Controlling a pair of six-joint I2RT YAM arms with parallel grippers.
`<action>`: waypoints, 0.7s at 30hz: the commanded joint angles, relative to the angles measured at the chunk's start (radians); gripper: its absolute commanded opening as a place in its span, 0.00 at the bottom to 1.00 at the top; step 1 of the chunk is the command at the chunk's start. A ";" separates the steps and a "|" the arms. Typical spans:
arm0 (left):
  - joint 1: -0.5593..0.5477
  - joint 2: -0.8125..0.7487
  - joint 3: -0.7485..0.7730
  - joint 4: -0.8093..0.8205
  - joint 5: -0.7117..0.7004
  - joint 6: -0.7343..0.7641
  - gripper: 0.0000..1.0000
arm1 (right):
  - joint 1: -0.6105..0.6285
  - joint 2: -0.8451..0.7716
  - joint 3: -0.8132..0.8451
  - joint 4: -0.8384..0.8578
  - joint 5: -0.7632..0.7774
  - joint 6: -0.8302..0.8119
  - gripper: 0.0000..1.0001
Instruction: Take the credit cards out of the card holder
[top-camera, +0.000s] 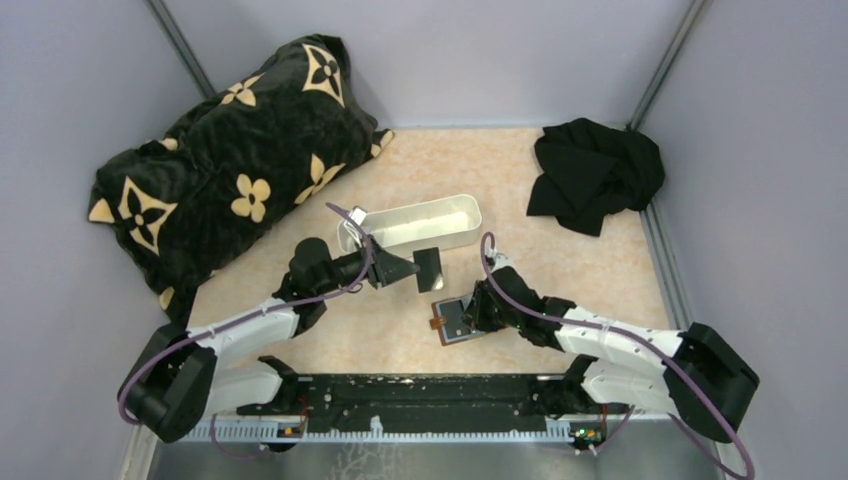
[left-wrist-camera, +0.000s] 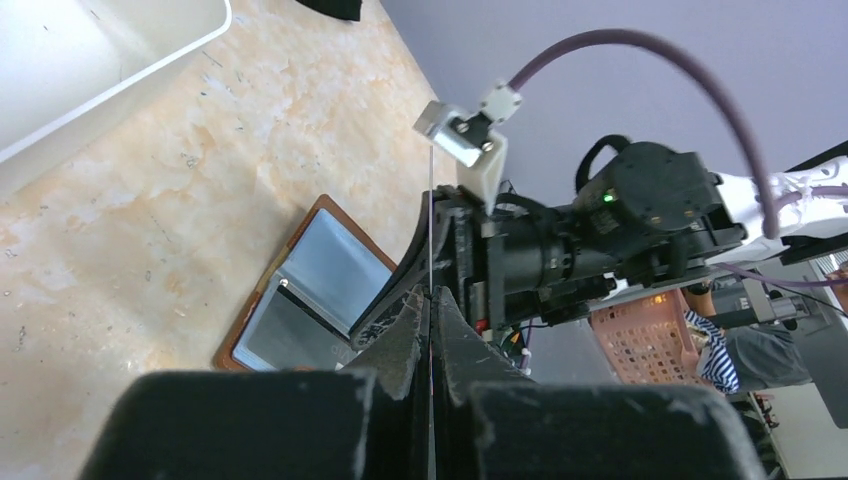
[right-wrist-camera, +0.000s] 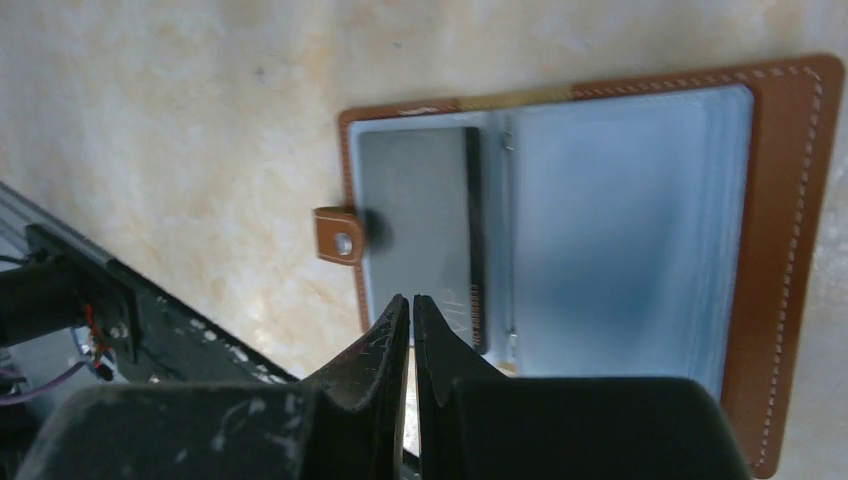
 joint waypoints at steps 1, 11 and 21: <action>0.013 -0.036 -0.016 0.019 0.007 0.016 0.00 | 0.011 0.047 -0.023 0.093 0.044 0.059 0.06; 0.039 -0.093 -0.029 -0.055 0.006 0.051 0.00 | -0.177 0.146 0.021 0.084 -0.026 -0.054 0.06; 0.050 -0.218 -0.048 -0.160 -0.045 0.092 0.00 | -0.258 0.296 0.182 0.054 -0.064 -0.158 0.05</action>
